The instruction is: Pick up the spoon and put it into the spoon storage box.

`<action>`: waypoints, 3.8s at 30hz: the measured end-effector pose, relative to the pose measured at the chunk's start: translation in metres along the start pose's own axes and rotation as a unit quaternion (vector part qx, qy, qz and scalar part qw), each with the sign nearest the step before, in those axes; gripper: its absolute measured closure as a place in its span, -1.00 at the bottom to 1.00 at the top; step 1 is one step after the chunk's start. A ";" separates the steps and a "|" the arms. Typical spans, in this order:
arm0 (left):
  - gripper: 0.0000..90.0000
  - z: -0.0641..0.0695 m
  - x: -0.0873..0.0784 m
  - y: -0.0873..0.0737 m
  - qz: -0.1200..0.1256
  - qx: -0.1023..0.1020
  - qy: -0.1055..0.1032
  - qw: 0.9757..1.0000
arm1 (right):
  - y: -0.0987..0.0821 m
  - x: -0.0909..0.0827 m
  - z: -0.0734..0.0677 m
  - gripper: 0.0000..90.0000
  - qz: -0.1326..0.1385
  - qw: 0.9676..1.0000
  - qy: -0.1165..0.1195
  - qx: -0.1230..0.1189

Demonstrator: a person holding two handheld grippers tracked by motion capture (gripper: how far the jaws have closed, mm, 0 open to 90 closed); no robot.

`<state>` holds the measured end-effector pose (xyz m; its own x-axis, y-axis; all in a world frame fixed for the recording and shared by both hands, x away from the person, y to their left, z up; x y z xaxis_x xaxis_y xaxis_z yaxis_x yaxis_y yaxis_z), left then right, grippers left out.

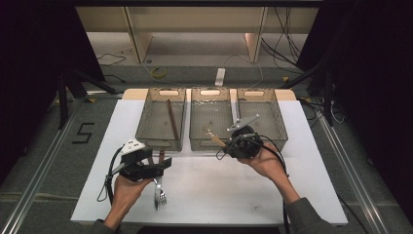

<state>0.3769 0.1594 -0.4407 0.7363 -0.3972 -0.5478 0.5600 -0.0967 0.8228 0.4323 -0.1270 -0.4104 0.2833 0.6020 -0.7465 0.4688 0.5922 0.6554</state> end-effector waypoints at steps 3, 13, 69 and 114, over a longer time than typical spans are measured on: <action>-0.65 0.000 0.000 0.000 -0.001 0.001 0.001 1.000 | 0.009 0.002 0.004 0.67 0.000 1.000 -0.003 0.001; -0.65 0.000 -0.001 0.000 0.002 0.001 0.001 1.000 | 0.030 0.019 0.030 0.67 -0.002 0.999 -0.023 0.026; -0.65 -0.006 -0.004 0.004 0.030 0.000 0.007 1.000 | 0.040 0.033 0.027 -0.24 0.016 0.999 -0.019 0.039; 0.20 -0.034 0.020 0.006 -0.015 0.036 0.011 0.999 | -0.085 -0.018 -0.031 -0.40 0.074 0.996 0.015 0.049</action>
<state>0.4081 0.1817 -0.4516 0.7283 -0.3735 -0.5746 0.5533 -0.1742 0.8145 0.3614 -0.1714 -0.4487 0.3302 0.6953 -0.6383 0.5039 0.4420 0.7421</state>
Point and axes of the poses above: each handheld gripper's, and its own axes: x roughly forward along the jaws, y roughly out of its top, z roughly to its right, the point moved 4 cm from there along x, roughly forward along the jaws, and after that the axes turned 9 degrees about y, right-handed, at the moved point
